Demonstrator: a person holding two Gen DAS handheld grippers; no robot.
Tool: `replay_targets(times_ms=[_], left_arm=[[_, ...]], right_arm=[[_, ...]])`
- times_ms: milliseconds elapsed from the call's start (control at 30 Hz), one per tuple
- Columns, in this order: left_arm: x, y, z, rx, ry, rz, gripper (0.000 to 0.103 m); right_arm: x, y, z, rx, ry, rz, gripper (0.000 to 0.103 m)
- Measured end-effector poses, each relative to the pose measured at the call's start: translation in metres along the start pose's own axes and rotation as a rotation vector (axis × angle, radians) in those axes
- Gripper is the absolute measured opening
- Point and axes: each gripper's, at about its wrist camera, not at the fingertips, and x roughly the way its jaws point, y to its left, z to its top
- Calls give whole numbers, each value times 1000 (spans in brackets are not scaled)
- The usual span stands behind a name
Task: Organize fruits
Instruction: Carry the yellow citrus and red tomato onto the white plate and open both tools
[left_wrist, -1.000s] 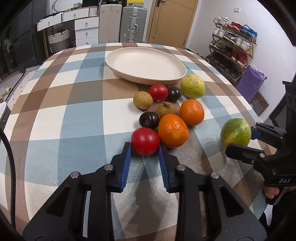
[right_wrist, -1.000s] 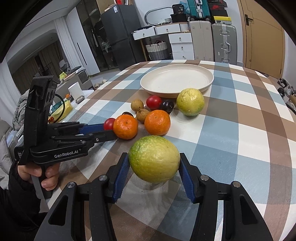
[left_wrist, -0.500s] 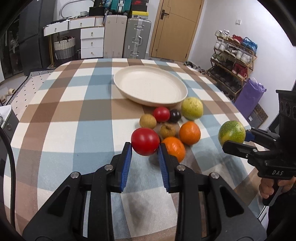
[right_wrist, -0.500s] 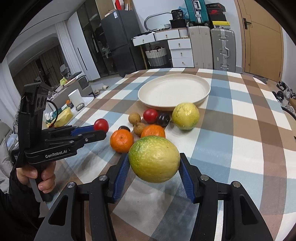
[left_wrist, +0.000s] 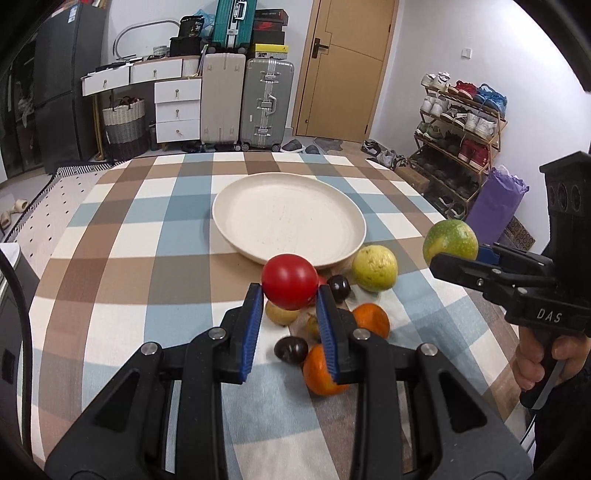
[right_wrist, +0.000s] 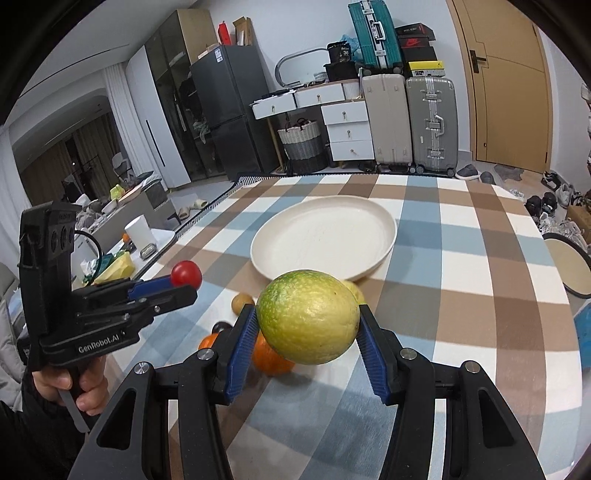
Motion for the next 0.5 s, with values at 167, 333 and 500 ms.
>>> replay_targets(times_ms=[167,333,500], left_arm=[[17,4,14,-9,-7,-1,27],[36,11,28,-18,-11,12,27],[60,18,40,-16,-11,10,27]], right_arm=[[7,-3,16,-10,-26,-8,54],[21,-8,28,-7,-34,-14,54],[37,-17,35,7,-38,-30,54]])
